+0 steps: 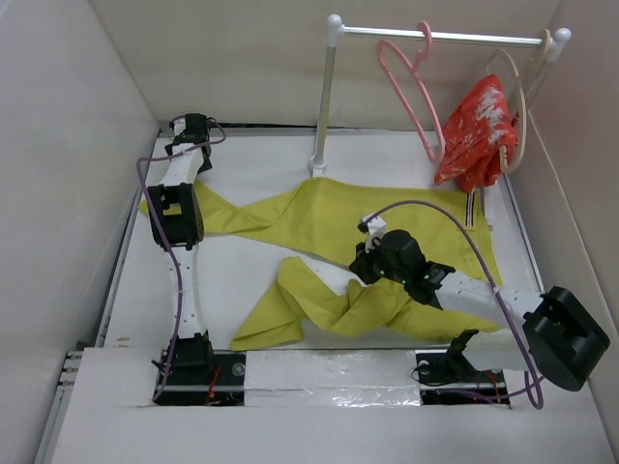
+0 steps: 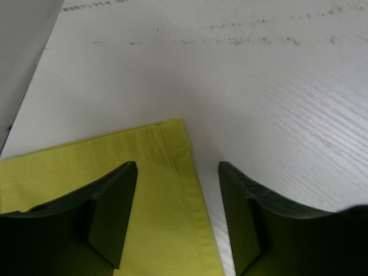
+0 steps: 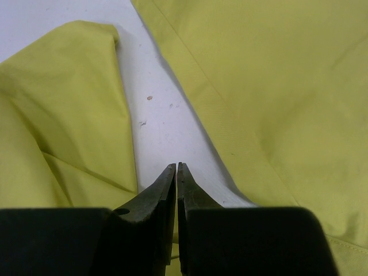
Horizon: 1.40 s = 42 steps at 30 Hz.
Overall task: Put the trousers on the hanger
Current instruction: Flatten out the trousers at the center of the board.
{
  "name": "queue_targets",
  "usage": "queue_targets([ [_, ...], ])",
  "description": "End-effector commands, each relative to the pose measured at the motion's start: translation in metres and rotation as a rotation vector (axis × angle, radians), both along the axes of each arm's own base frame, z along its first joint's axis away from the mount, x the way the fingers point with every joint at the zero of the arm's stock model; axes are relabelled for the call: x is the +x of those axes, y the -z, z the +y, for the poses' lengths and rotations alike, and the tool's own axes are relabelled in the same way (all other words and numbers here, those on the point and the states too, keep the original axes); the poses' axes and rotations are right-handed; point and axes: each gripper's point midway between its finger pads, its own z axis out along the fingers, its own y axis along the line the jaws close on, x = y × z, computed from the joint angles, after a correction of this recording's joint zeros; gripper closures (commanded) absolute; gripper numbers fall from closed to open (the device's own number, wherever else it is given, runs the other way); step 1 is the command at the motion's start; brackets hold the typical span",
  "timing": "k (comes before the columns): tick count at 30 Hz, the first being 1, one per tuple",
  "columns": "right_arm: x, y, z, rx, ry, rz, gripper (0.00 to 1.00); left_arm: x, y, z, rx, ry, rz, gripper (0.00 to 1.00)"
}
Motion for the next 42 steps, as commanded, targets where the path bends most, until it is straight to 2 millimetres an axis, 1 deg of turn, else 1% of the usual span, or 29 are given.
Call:
queue_targets([
  [1, 0.011, -0.023, 0.013, 0.038, -0.012, -0.066, 0.89, -0.010, 0.022, 0.008, 0.038, -0.002, 0.077, 0.50],
  [3, 0.012, -0.024, 0.011, 0.034, -0.002, -0.070, 0.89, -0.013, 0.029, 0.009, 0.041, -0.007, 0.086, 0.63],
  [5, 0.012, -0.024, 0.009, 0.032, 0.005, -0.073, 0.89, -0.016, 0.028, 0.009, 0.041, -0.010, 0.093, 0.64],
  [6, 0.011, -0.026, 0.009, 0.037, 0.005, -0.077, 0.88, -0.019, 0.025, 0.009, 0.042, -0.012, 0.086, 0.77],
  [8, 0.013, -0.028, 0.007, 0.046, 0.012, -0.079, 0.88, -0.021, 0.019, 0.013, 0.033, -0.021, 0.069, 0.91],
  [9, 0.013, -0.028, 0.007, 0.047, 0.012, -0.080, 0.88, -0.020, 0.007, 0.012, 0.027, -0.019, 0.044, 1.00],
  [11, 0.014, -0.030, 0.004, 0.053, 0.021, -0.083, 0.88, -0.022, -0.004, 0.014, 0.007, -0.028, 0.022, 1.00],
  [12, 0.013, -0.030, 0.004, 0.055, 0.019, -0.083, 0.88, -0.018, -0.027, 0.012, 0.002, -0.028, -0.031, 1.00],
  [14, 0.012, -0.032, 0.003, 0.060, 0.021, -0.087, 0.88, -0.020, -0.044, 0.006, -0.036, -0.021, -0.076, 1.00],
  [15, 0.012, -0.033, 0.003, 0.063, 0.021, -0.090, 0.88, -0.016, -0.078, 0.003, -0.046, -0.018, -0.161, 1.00],
  [16, 0.014, -0.034, 0.000, 0.065, 0.031, -0.092, 0.88, -0.020, -0.085, 0.000, -0.065, -0.013, -0.178, 1.00],
  [17, 0.014, -0.036, 0.000, 0.069, 0.031, -0.096, 0.88, -0.021, -0.101, -0.002, -0.079, -0.026, -0.223, 1.00],
  [18, 0.013, -0.036, -0.001, 0.071, 0.033, -0.097, 0.88, -0.023, -0.139, -0.003, -0.082, -0.029, -0.308, 1.00],
  [19, 0.013, -0.036, -0.002, 0.071, 0.034, -0.099, 0.88, -0.029, -0.146, -0.004, -0.088, -0.033, -0.327, 1.00],
  [20, 0.012, -0.036, -0.002, 0.072, 0.033, -0.098, 0.88, -0.033, -0.162, -0.005, -0.091, -0.039, -0.366, 1.00],
  [21, 0.011, -0.039, -0.003, 0.078, 0.035, -0.103, 0.88, -0.040, -0.202, -0.006, -0.099, -0.049, -0.464, 1.00],
  [22, 0.012, -0.040, -0.003, 0.079, 0.038, -0.106, 0.88, -0.047, -0.204, -0.007, -0.102, -0.055, -0.474, 1.00],
  [23, 0.012, -0.041, -0.004, 0.080, 0.041, -0.110, 0.88, -0.051, -0.217, -0.008, -0.109, -0.057, -0.507, 1.00],
  [24, 0.012, -0.043, -0.006, 0.081, 0.049, -0.117, 0.87, -0.058, -0.237, -0.009, -0.113, -0.060, -0.551, 1.00],
  [26, 0.014, -0.043, -0.010, 0.080, 0.065, -0.117, 0.87, -0.067, -0.248, 0.003, -0.115, -0.096, -0.581, 1.00],
  [27, 0.013, -0.041, -0.011, 0.079, 0.066, -0.114, 0.87, -0.070, -0.250, 0.003, -0.116, -0.102, -0.582, 1.00],
  [29, 0.012, -0.044, -0.011, 0.086, 0.067, -0.122, 0.86, -0.078, -0.257, 0.018, -0.108, -0.143, -0.592, 1.00],
  [33, 0.012, -0.046, -0.014, 0.088, 0.075, -0.128, 0.86, -0.087, -0.263, 0.025, -0.070, -0.178, -0.591, 1.00],
  [36, 0.012, -0.046, -0.014, 0.087, 0.075, -0.129, 0.86, -0.084, -0.264, 0.026, -0.071, -0.180, -0.598, 1.00],
  [38, 0.012, -0.046, -0.014, 0.085, 0.077, -0.129, 0.85, -0.080, -0.272, 0.030, -0.054, -0.196, -0.610, 1.00],
  [39, 0.012, -0.045, -0.014, 0.082, 0.078, -0.126, 0.85, -0.076, -0.260, 0.032, -0.050, -0.202, -0.573, 1.00],
  [40, 0.013, -0.045, -0.014, 0.082, 0.078, -0.126, 0.85, -0.075, -0.270, 0.040, -0.033, -0.226, -0.591, 1.00],
  [41, 0.013, -0.044, -0.014, 0.080, 0.078, -0.124, 0.85, -0.072, -0.268, 0.042, -0.026, -0.234, -0.582, 1.00],
  [42, 0.013, -0.042, -0.014, 0.075, 0.079, -0.122, 0.85, -0.067, -0.255, 0.044, -0.024, -0.238, -0.550, 1.00],
])
